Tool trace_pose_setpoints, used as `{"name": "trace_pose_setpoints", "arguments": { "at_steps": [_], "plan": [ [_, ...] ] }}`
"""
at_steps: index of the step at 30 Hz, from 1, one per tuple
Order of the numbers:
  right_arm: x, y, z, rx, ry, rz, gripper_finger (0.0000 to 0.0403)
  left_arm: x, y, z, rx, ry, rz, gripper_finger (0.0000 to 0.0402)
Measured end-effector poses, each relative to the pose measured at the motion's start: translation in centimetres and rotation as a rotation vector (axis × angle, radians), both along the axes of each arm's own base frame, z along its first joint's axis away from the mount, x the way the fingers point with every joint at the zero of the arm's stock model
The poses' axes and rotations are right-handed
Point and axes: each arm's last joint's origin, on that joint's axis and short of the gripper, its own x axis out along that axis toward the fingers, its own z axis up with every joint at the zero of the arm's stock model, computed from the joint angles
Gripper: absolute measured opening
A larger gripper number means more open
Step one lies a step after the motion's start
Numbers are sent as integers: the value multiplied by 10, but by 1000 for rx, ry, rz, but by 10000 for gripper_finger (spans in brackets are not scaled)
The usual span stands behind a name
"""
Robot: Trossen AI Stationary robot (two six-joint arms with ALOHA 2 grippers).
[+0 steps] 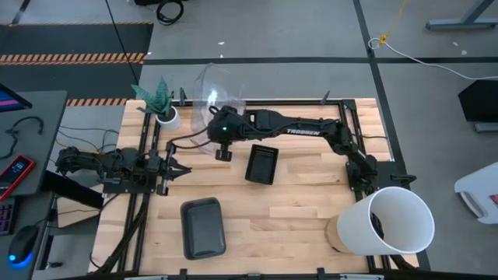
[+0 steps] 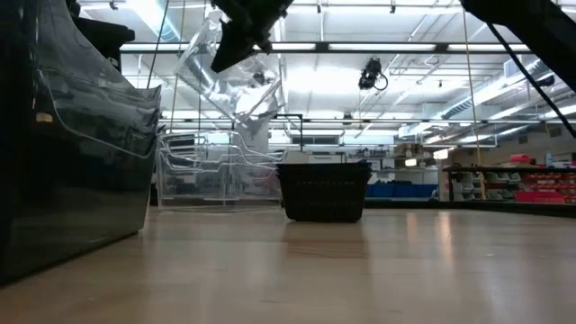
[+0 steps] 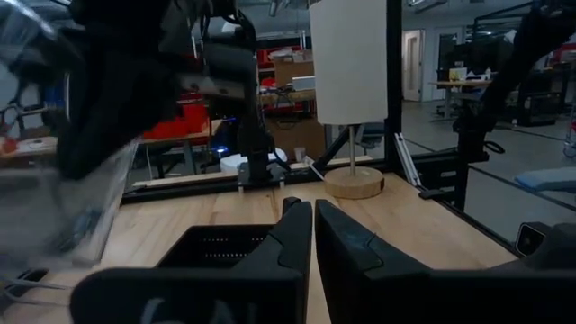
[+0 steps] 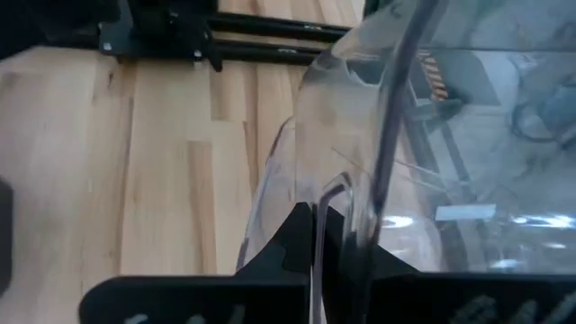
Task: Stack baskets by color
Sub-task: Stack the right transparent bin on top of the left transparent bins
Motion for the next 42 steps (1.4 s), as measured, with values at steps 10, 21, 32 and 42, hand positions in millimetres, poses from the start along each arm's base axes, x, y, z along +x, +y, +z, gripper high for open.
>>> {"name": "trace_pose_setpoints", "arguments": {
  "at_steps": [10,21,32,42],
  "plan": [
    [26,-2,-51,21,73,17,7,0,0,0,0,1,0,34],
    [0,8,-55,84,316,12,8,0,0,0,1,1,0,25],
    [-19,21,-46,95,415,-102,8,0,0,0,1,2,0,31],
    [-19,16,-39,76,334,-227,8,0,0,0,0,0,0,27]
  ]
}}
